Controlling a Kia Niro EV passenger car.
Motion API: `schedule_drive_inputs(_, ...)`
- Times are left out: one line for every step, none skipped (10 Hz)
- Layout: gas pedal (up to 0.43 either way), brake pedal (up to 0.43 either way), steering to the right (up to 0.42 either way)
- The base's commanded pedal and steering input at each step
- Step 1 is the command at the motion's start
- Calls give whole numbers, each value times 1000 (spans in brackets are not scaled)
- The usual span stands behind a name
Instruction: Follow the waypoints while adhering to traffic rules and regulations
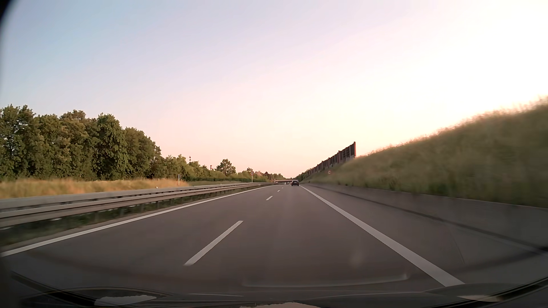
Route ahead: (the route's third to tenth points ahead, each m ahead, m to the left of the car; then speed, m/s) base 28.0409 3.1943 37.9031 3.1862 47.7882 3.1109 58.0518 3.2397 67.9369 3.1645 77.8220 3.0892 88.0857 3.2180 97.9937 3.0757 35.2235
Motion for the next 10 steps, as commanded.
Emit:
schedule_drive_inputs(169,18,-1)
schedule_drive_inputs(177,18,-1)
schedule_drive_inputs(189,18,0)
schedule_drive_inputs(197,12,0)
schedule_drive_inputs(197,18,-1)
schedule_drive_inputs(197,18,-1)
schedule_drive_inputs(197,18,-1)
schedule_drive_inputs(197,18,0)
schedule_drive_inputs(197,12,-1)
schedule_drive_inputs(177,18,-1)
